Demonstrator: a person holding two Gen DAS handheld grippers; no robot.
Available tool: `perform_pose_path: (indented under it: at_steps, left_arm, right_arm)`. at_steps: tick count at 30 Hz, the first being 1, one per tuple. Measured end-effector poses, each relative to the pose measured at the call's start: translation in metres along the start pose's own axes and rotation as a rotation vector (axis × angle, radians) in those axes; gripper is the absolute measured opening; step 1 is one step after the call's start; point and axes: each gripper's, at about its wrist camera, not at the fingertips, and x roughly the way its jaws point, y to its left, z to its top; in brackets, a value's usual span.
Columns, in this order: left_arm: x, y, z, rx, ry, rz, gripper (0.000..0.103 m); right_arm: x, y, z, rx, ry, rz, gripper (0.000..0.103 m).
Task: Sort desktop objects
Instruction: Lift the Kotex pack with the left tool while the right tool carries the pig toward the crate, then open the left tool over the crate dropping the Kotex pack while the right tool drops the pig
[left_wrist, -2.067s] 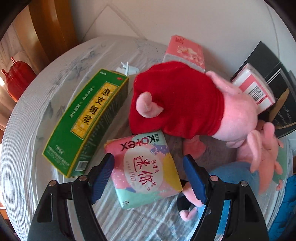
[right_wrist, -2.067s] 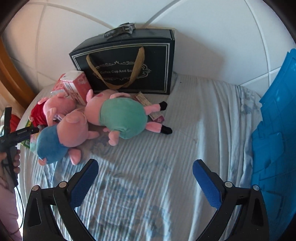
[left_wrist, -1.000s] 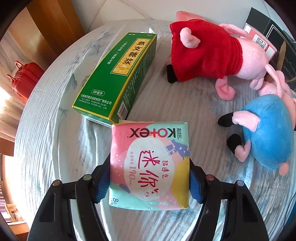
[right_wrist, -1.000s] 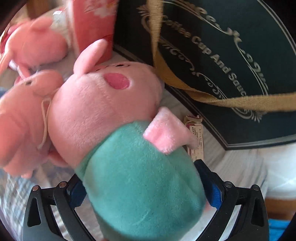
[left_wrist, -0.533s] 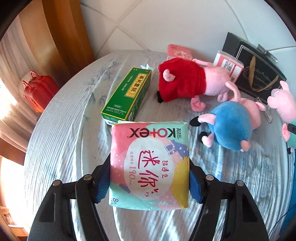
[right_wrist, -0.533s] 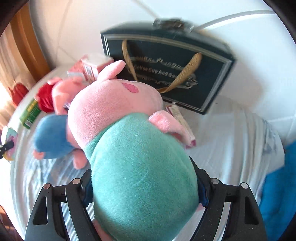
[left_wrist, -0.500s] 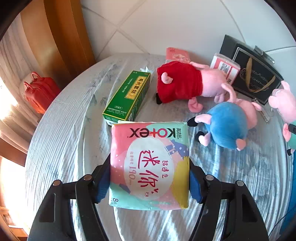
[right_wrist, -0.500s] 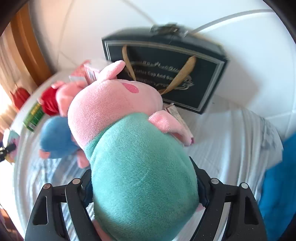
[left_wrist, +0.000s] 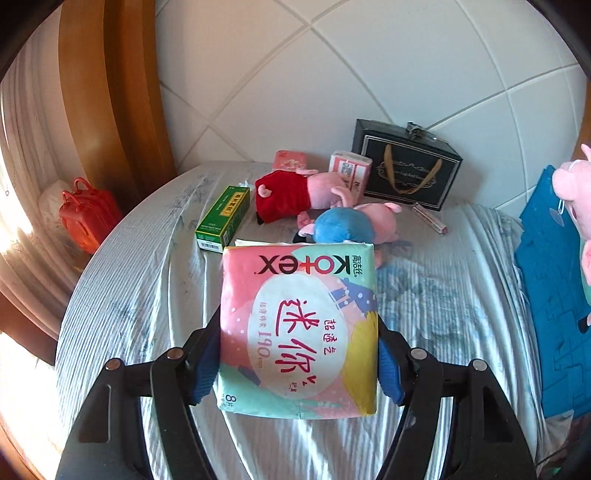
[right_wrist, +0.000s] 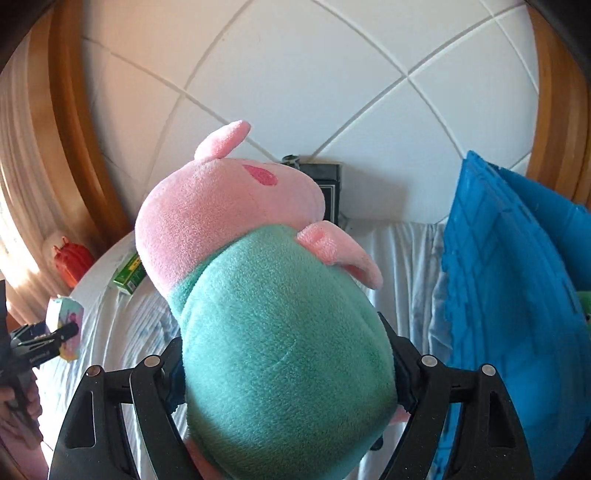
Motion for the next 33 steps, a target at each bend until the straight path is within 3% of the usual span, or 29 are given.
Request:
perform_pose_path:
  at_steps: [10,17,33]
  left_arm:
    - [-0.065,-0.087,-0.019,0.119,-0.092,-0.117,0.069]
    - [-0.099,-0.165,-0.014,0.178,-0.170,-0.198,0.069]
    - [-0.173,-0.421,-0.012,0.350,-0.298,-0.429,0.069]
  right_arm:
    - [-0.125,-0.045,-0.027,0.038,-0.214,-0.062,0.083]
    - [-0.183,-0.114,-0.042,0.101,-0.316,-0.177,0.083]
    - [-0.242,-0.281,-0.077,0.151,-0.364,-0.427,0.083]
